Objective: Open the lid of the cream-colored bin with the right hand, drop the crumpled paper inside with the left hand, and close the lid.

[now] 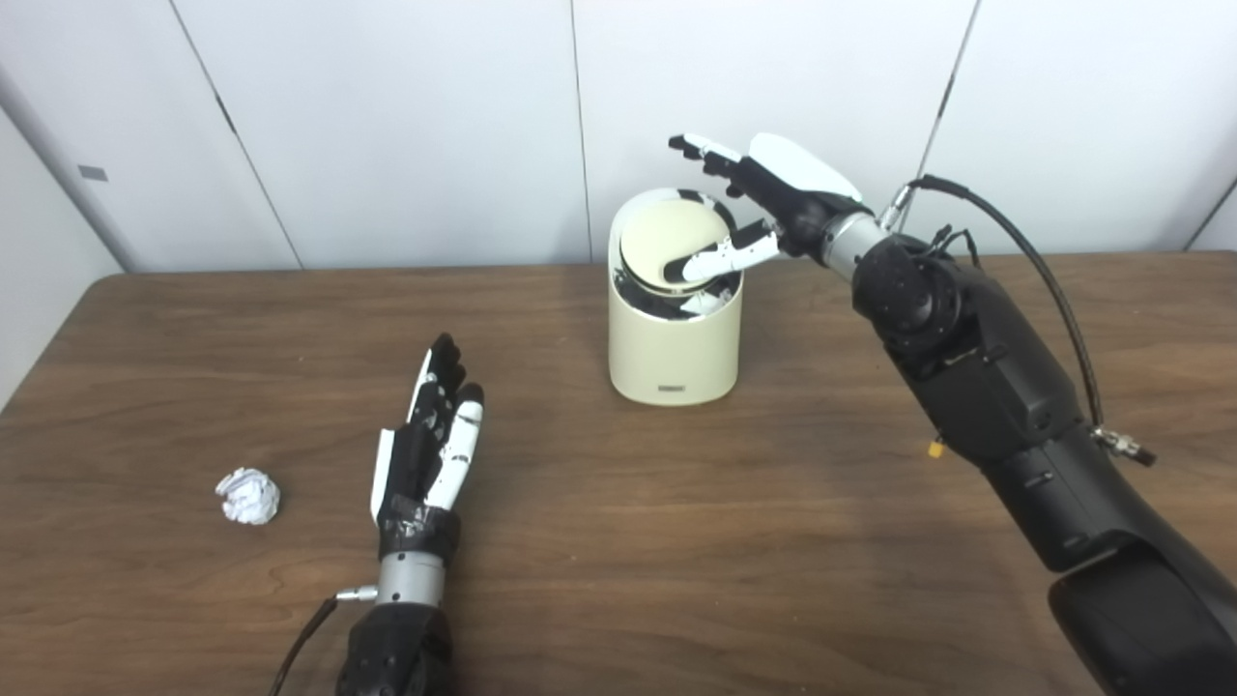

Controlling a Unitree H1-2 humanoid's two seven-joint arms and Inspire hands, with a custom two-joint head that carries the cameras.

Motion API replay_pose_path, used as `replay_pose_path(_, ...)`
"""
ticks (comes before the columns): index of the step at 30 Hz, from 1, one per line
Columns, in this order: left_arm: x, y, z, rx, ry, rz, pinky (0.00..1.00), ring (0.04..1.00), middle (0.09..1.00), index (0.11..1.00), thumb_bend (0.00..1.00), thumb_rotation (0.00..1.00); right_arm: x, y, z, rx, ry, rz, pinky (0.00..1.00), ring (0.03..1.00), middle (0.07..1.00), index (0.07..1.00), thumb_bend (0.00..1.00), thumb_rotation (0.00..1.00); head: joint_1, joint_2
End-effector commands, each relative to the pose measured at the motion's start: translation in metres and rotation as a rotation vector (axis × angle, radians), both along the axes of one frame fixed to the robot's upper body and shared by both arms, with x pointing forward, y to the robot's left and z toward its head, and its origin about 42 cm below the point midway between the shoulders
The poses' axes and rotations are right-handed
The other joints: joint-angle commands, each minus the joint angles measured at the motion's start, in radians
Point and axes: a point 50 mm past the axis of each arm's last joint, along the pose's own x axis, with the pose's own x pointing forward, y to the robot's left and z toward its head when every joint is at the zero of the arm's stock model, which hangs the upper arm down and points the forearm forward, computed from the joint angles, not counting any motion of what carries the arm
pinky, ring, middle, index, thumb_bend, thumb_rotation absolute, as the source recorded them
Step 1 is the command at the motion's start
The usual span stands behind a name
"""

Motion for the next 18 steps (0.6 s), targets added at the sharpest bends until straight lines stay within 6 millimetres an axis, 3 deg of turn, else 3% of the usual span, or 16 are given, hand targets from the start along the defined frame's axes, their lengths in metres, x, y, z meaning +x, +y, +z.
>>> replay_pose_path(1,-0.007,-0.005,-0.009,0.009,0.034,-0.006,1.0,1.0,0.992,1.0,0.33,0.56,-0.002,0.015,0.045,0.032,-0.104,0.033,0.79,0.895,0.932,0.929,0.58,0.43,0.003,0.002)
replay_pose_path(9,-0.008,-0.007,-0.007,0.036,0.049,0.0,1.0,1.0,0.992,1.0,0.34,0.56,-0.007,0.02,0.047,0.037,-0.1,0.041,0.79,0.894,0.933,0.929,0.56,0.43,0.003,0.002)
replay_pose_path(18,-0.008,-0.003,-0.008,0.06,0.065,0.005,1.0,1.0,0.989,1.0,0.31,0.54,-0.011,-0.01,0.031,0.023,-0.063,-0.04,0.78,0.883,0.923,0.933,0.55,0.46,-0.009,0.004)
